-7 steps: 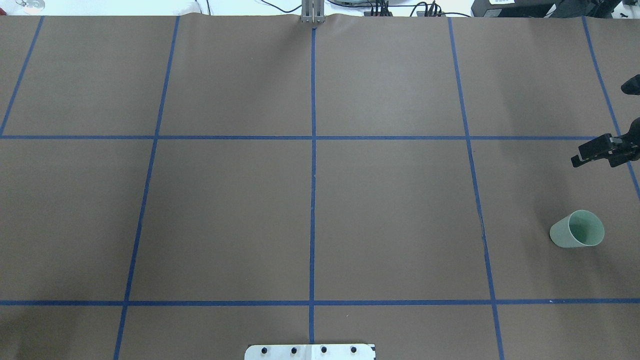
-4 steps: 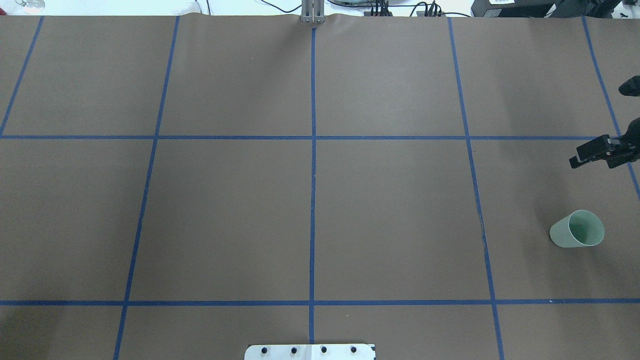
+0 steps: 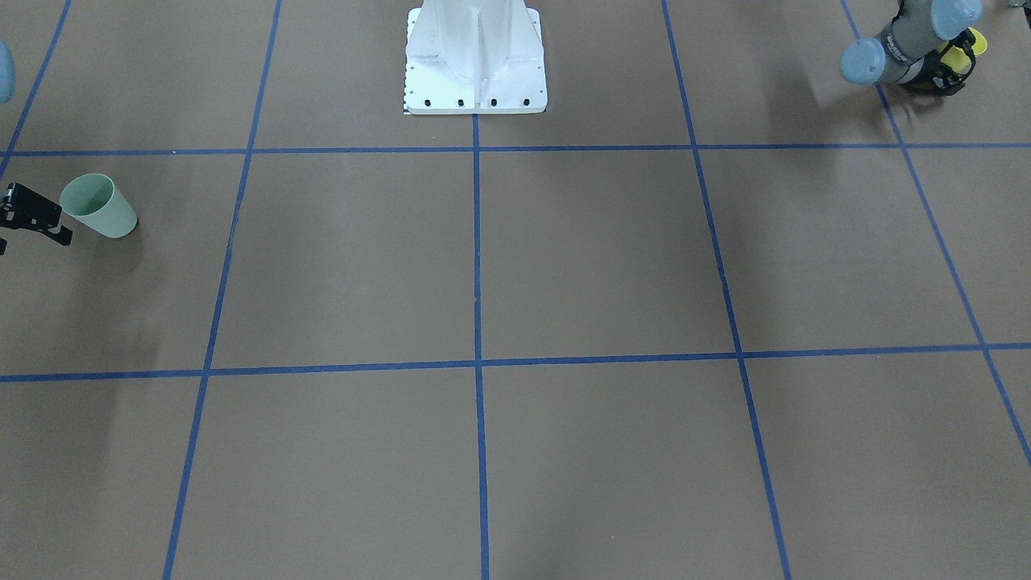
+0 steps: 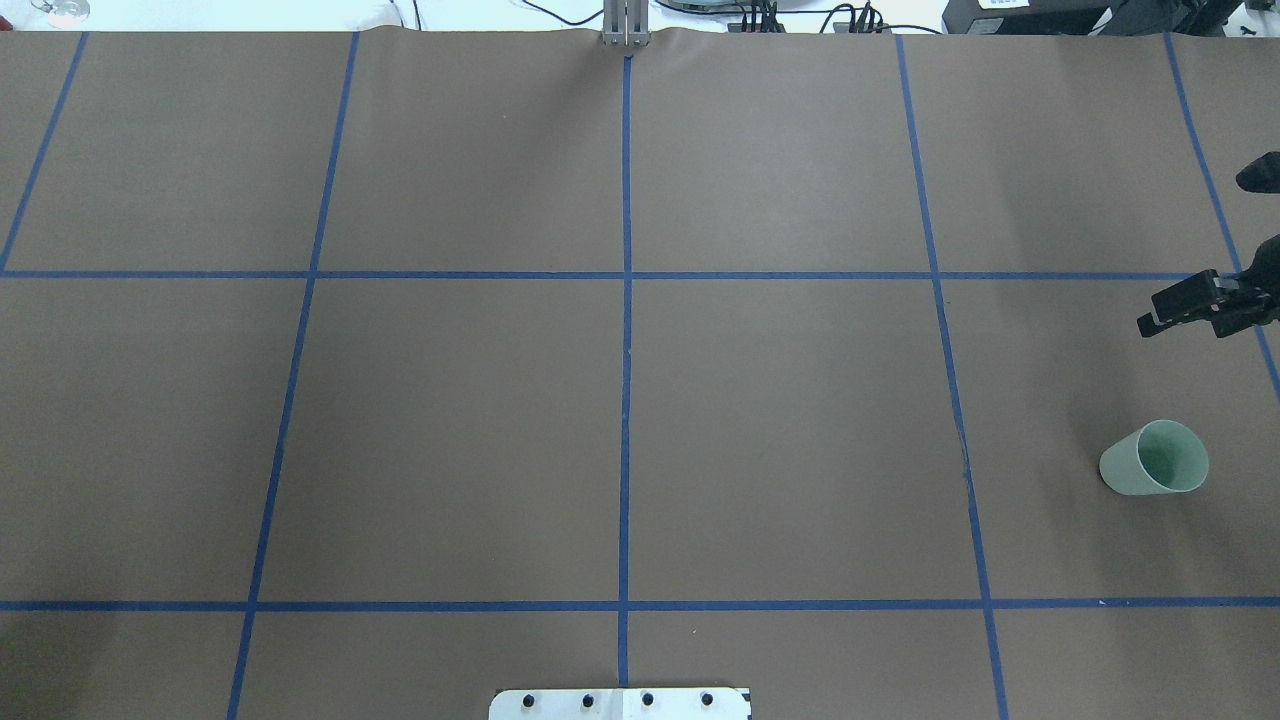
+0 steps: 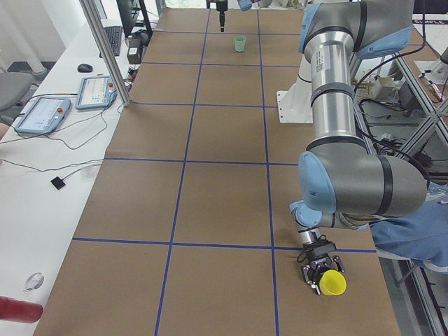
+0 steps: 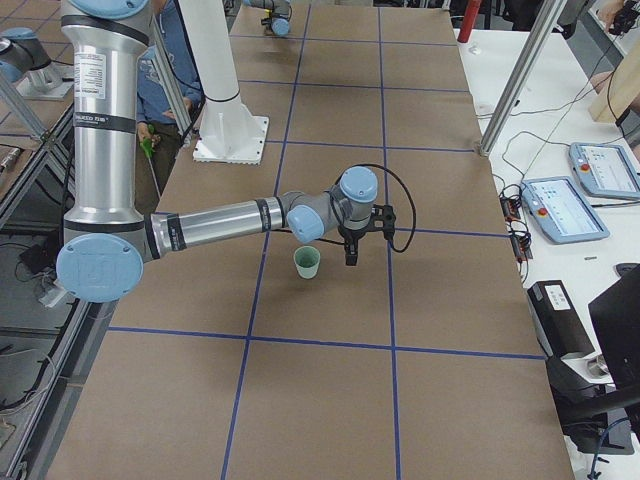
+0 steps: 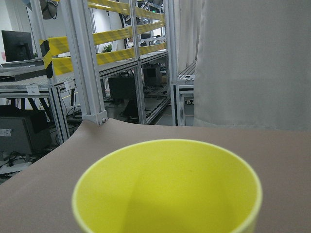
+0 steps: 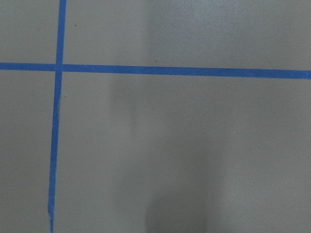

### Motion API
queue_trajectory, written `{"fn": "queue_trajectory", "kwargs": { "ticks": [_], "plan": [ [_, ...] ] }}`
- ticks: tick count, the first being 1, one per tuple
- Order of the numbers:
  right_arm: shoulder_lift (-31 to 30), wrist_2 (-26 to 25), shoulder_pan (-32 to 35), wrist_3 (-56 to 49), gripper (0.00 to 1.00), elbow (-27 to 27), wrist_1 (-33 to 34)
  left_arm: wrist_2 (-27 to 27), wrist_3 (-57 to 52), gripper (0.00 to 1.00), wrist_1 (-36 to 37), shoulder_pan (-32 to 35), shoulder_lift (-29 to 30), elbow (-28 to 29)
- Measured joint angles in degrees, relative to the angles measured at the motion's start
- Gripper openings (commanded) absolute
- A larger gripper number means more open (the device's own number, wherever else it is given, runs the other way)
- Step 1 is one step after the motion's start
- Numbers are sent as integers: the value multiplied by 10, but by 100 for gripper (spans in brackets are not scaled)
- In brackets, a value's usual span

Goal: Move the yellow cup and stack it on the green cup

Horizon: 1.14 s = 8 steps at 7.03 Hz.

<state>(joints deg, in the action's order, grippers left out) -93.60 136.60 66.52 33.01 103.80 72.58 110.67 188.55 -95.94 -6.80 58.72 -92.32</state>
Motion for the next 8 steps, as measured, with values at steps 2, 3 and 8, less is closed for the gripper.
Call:
{"fn": "queue_trajectory", "kwargs": {
  "ticks": [2, 3, 8],
  "plan": [
    [0, 1, -1, 8, 100, 1, -1, 3, 14, 0, 2, -7, -11, 0],
    [0, 1, -3, 11, 100, 1, -1, 4, 15, 0, 1, -9, -26, 0],
    [17, 2, -12, 22, 100, -6, 1, -24, -130, 0, -79, 2, -126, 15]
  ]
}}
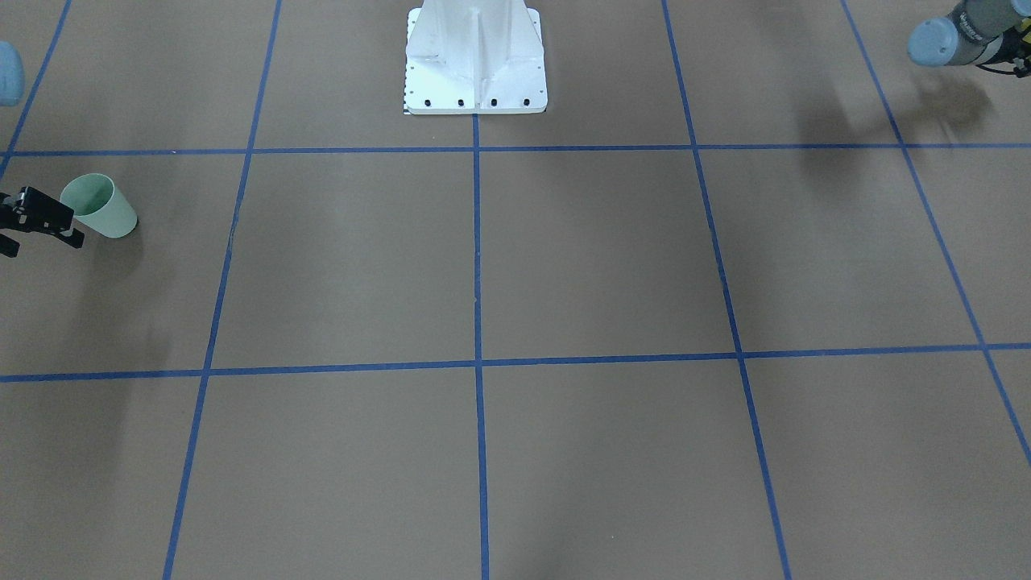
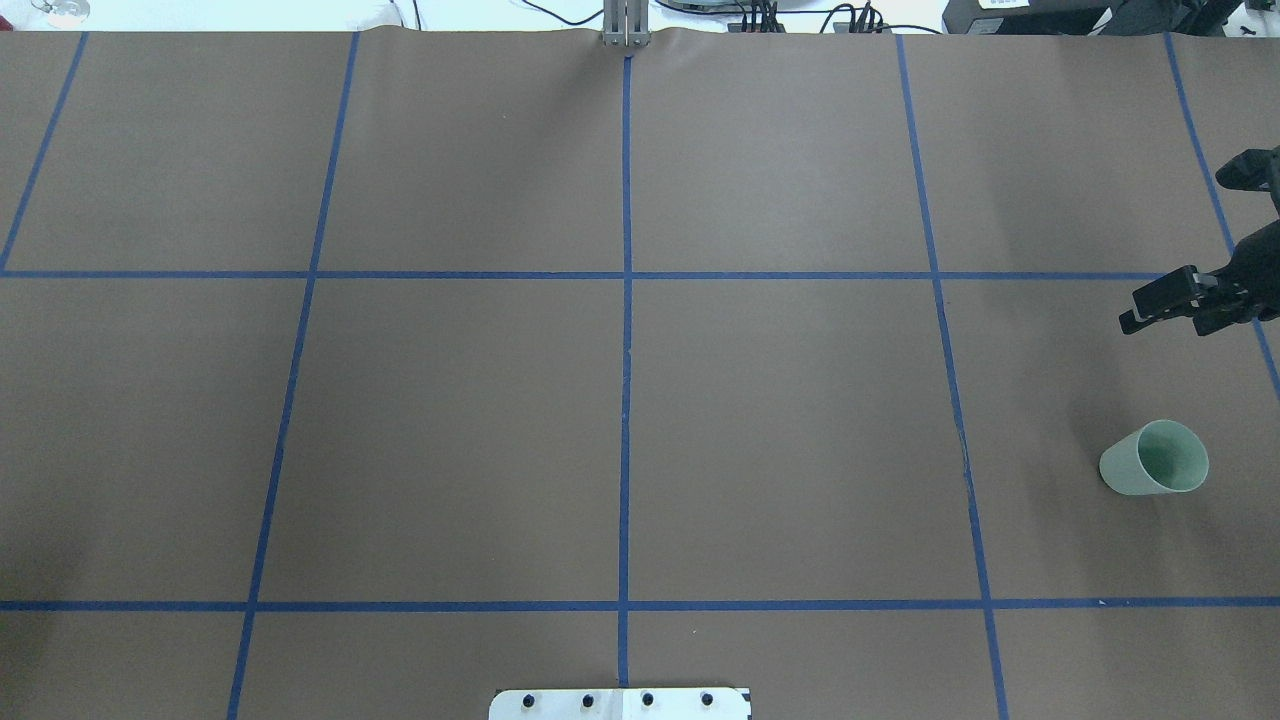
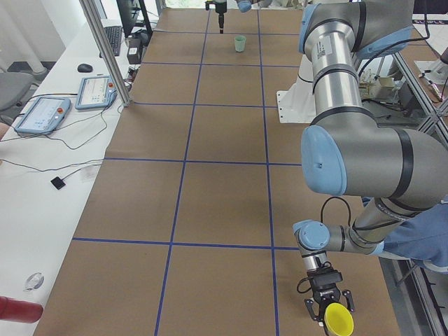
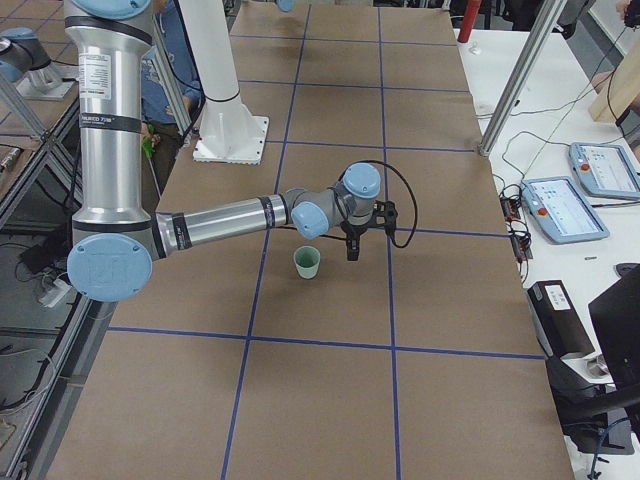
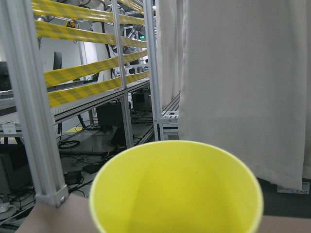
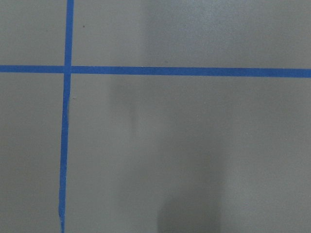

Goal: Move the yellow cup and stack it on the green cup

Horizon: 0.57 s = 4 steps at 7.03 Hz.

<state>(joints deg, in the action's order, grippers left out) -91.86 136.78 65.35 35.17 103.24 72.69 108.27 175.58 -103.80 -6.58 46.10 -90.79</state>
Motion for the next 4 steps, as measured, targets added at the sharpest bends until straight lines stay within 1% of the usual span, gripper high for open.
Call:
{"fn": "queue_trajectory", "kwargs": {
  "ticks": [2, 4],
  "plan": [
    [14, 0, -2, 21, 100, -3, 0, -29, -122, 0, -6, 56, -17, 3],
    [36, 0, -9, 51, 100, -10, 1, -50, -180, 0, 4, 82, -17, 3]
  ]
}}
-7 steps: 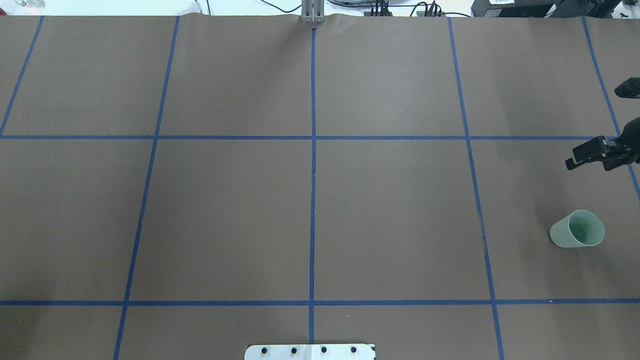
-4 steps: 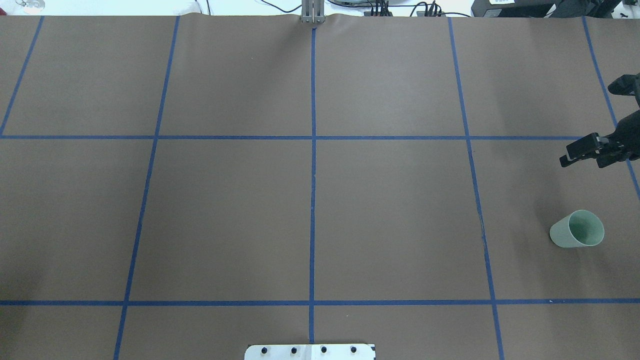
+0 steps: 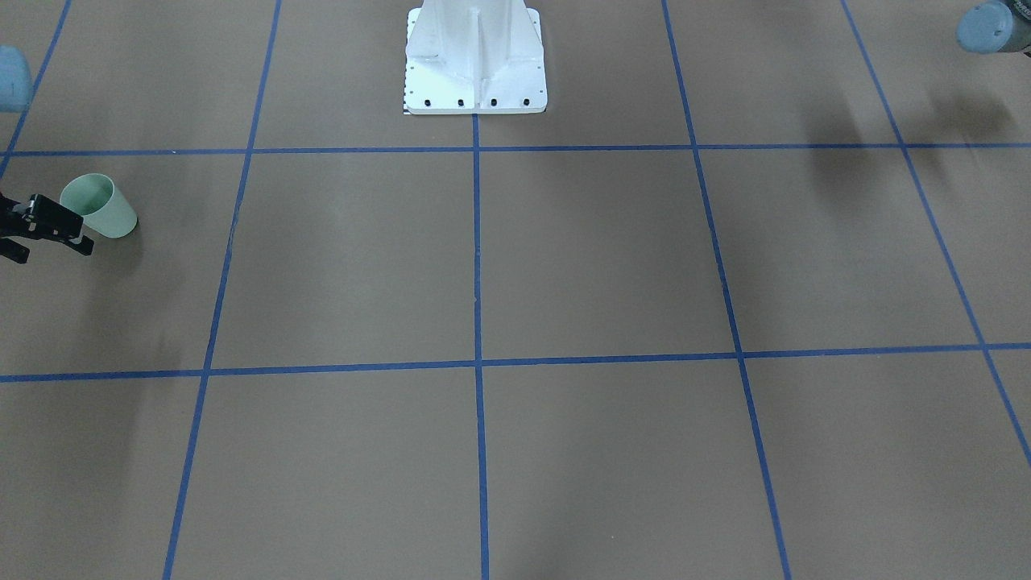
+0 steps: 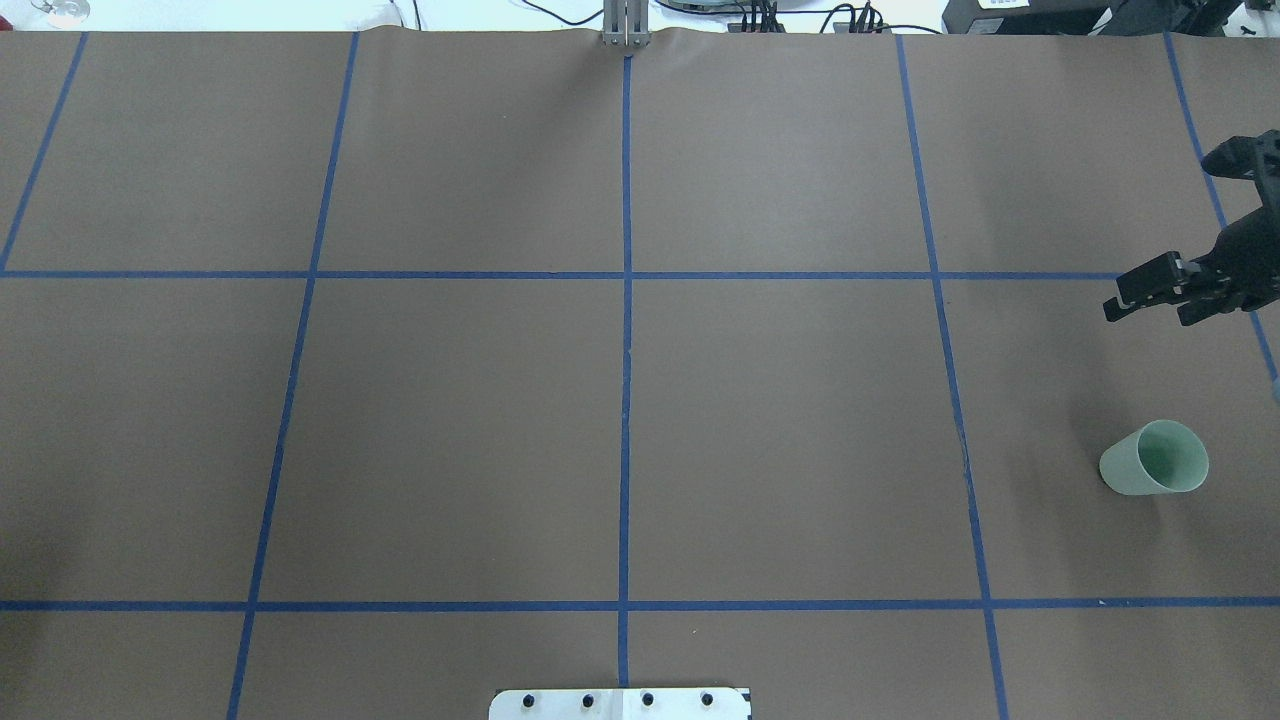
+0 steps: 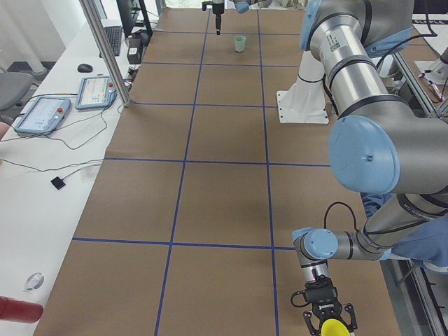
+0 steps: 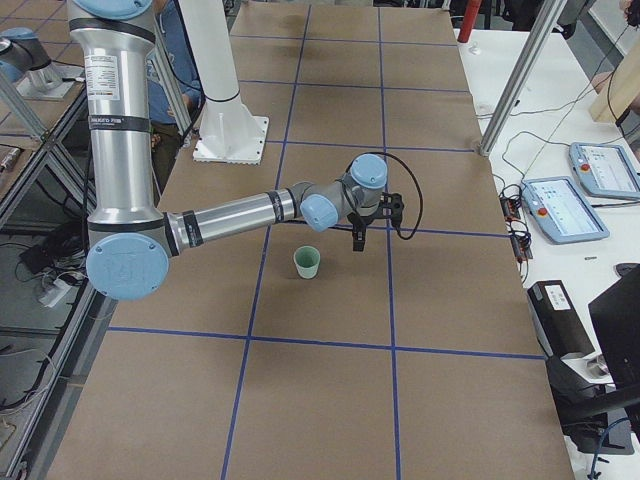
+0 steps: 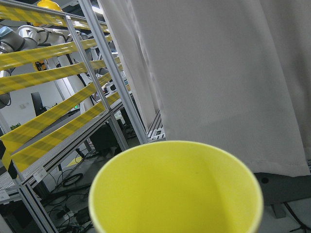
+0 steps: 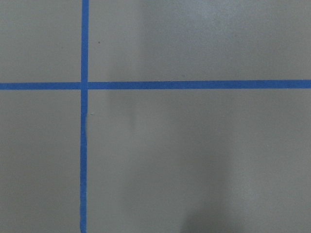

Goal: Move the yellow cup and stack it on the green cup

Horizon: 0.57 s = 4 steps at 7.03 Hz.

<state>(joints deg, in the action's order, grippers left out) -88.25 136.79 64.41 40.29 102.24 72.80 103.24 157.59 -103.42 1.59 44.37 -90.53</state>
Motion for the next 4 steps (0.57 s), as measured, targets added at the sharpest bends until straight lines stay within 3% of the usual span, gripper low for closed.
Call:
{"fn": "queue_trajectory", "kwargs": {
  "ticks": [4],
  "plan": [
    [23, -4, -5, 7, 100, -19, -1, -8, -9, 0, 43, 16, 12, -7]
  ]
}}
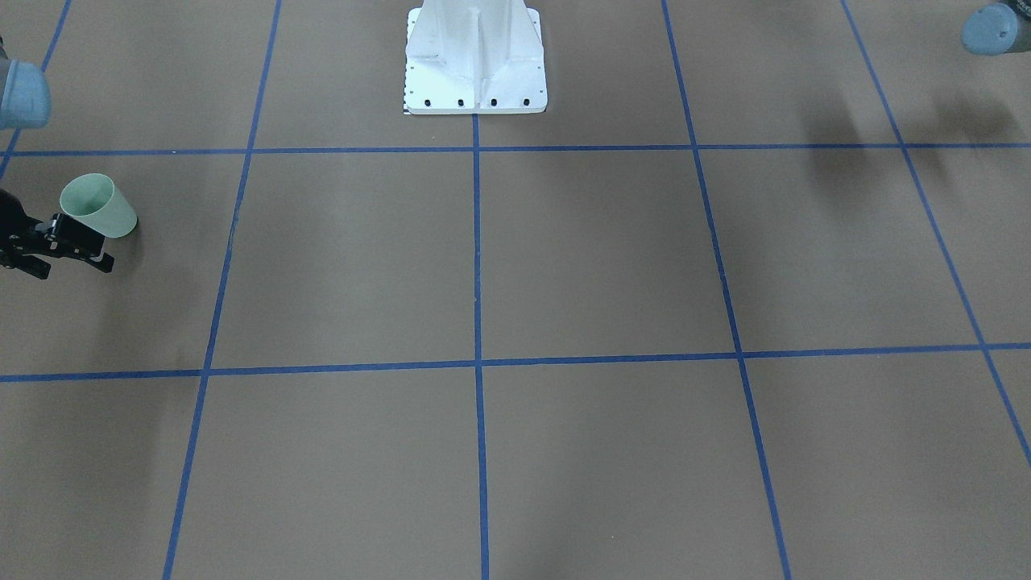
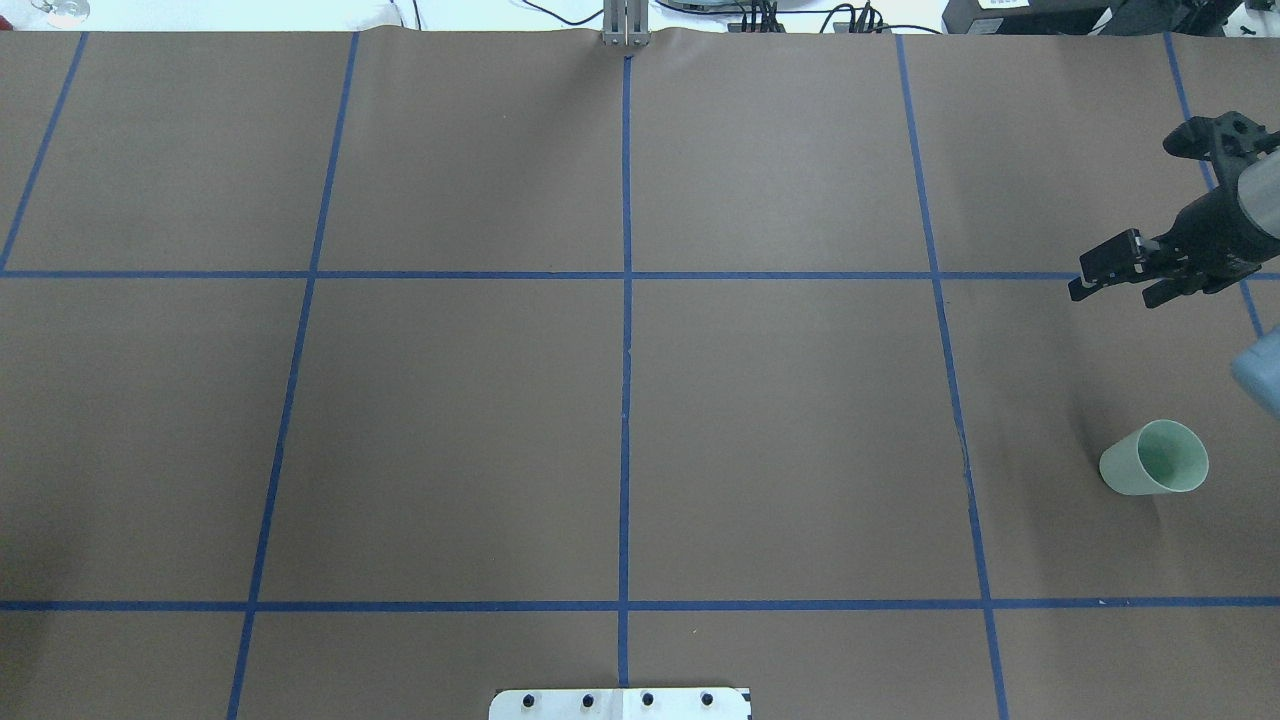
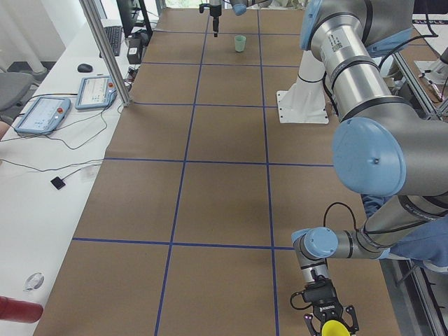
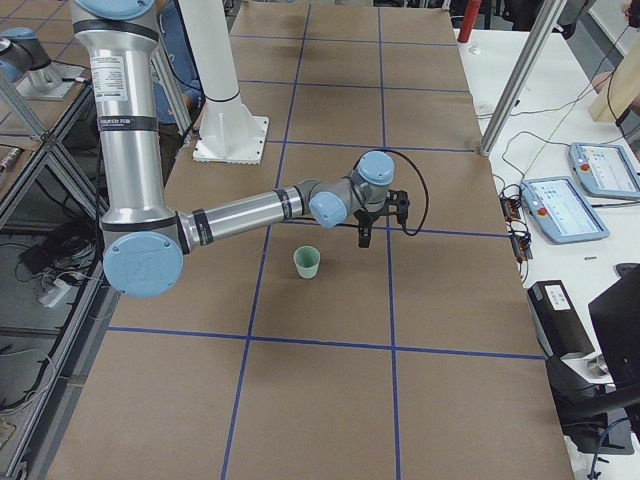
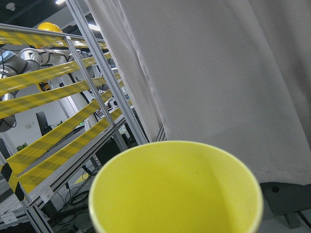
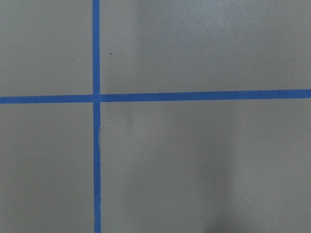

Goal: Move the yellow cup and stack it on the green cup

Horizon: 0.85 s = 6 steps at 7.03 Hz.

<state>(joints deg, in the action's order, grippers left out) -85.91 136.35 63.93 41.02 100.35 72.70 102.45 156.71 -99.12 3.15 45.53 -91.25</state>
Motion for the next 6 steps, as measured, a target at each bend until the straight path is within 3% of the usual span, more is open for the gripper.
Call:
{"fn": "queue_trajectory", "kwargs": {
  "ticks": [1, 6],
  "plan": [
    [2, -1, 0, 0, 100, -2, 0, -29, 14, 0, -2, 6, 8, -8],
    [2, 0, 1, 1, 100, -4, 0, -286, -22, 0, -43, 38, 24, -46]
  ]
}}
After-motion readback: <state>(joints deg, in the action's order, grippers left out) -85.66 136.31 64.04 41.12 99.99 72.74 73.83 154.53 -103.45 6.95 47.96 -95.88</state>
